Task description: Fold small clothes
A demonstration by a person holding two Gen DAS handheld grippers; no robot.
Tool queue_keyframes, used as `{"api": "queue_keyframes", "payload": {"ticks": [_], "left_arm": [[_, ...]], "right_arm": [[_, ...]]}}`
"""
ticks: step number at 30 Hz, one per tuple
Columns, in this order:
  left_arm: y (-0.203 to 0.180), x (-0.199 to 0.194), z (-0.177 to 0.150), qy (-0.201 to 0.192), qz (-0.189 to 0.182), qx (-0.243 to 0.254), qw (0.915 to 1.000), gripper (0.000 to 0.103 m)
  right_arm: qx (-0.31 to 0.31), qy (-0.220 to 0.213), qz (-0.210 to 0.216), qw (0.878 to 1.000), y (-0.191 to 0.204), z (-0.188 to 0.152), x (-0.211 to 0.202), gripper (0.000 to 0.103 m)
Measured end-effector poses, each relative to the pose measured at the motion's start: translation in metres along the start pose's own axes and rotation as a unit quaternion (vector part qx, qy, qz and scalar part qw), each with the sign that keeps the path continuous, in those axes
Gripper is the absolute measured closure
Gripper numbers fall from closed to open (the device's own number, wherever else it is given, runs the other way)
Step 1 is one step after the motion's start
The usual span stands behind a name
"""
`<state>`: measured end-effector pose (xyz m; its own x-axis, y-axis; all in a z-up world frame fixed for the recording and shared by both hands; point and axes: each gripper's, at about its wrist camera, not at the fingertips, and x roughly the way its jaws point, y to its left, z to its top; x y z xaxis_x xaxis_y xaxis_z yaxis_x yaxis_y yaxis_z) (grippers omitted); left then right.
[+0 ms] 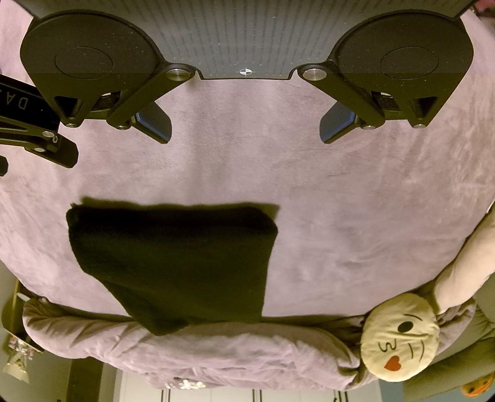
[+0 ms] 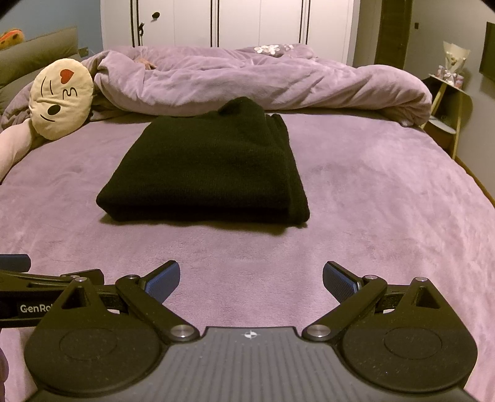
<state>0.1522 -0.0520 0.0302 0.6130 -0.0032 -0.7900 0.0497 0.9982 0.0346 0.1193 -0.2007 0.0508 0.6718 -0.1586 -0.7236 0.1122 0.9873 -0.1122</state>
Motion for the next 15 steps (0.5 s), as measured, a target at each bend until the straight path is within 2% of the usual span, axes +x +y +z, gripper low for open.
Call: {"api": "queue_keyframes", "payload": {"ticks": [15], "left_arm": [[-0.0035,-0.0036,-0.0016,0.000,0.000,0.002,1.0000,0.000]], "right_arm": [[0.008,-0.001,0.003,1.000,-0.0055,-0.0004,-0.0011,0.004]]}}
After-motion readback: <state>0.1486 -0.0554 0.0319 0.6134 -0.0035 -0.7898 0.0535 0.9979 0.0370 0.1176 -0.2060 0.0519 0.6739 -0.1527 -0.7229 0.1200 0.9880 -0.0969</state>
